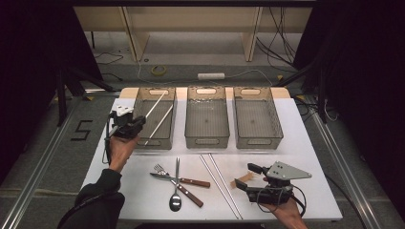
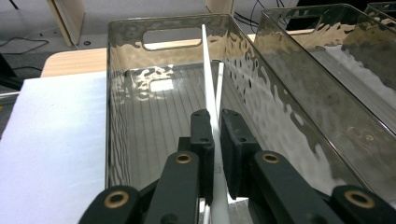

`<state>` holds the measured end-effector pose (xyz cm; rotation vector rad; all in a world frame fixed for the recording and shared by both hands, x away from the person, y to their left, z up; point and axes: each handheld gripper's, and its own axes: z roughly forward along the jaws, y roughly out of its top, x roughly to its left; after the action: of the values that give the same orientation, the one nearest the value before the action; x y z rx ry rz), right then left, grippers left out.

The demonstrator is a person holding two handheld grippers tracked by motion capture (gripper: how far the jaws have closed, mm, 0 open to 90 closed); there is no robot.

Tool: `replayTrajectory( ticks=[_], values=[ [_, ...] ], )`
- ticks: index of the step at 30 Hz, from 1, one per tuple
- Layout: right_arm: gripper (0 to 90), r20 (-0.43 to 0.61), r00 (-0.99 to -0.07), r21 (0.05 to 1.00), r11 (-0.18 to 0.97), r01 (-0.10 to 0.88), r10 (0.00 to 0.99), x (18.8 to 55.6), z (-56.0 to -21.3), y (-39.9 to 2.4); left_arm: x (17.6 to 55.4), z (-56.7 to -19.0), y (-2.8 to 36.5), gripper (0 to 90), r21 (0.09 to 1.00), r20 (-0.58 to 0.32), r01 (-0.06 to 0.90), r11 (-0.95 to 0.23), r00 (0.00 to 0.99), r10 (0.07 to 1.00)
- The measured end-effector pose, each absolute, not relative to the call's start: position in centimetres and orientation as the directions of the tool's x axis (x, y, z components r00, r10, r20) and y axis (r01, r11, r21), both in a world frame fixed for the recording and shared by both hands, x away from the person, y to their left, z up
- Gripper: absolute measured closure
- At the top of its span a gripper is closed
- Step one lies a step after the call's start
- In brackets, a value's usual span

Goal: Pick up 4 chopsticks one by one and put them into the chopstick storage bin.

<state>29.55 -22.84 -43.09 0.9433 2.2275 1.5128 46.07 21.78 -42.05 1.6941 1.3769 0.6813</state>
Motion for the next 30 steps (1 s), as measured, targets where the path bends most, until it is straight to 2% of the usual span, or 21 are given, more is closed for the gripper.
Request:
replayTrajectory(
  ticks=[9,17,19,23,30],
  values=[
    [27.9,0.119,-0.745,0.907,0.234,0.351,0.657,29.5,-43.1,-22.9,46.9,-42.4,22.0,83.3,0.844,-0.081,0.531,-0.077,0.268,0.96],
    [27.9,0.119,-0.744,0.906,0.235,0.352,0.657,29.5,-43.1,-22.8,47.5,-42.7,22.5,81.7,0.839,-0.086,0.541,-0.057,0.236,0.968],
    [27.9,0.117,-0.746,0.908,0.234,0.348,0.656,29.5,-43.1,-22.8,47.6,-42.6,22.6,69.5,0.837,-0.092,0.545,-0.044,0.22,0.971],
    [27.9,0.12,-0.743,0.907,0.233,0.352,0.658,29.5,-43.1,-22.9,47.2,-41.9,22.7,51.2,0.846,-0.1,0.532,-0.031,0.215,0.972],
    [27.9,0.118,-0.744,0.905,0.237,0.353,0.657,29.5,-43.1,-22.8,45.8,-40.3,22.7,39.8,0.861,-0.16,0.508,0.022,0.23,0.96]
  ],
)
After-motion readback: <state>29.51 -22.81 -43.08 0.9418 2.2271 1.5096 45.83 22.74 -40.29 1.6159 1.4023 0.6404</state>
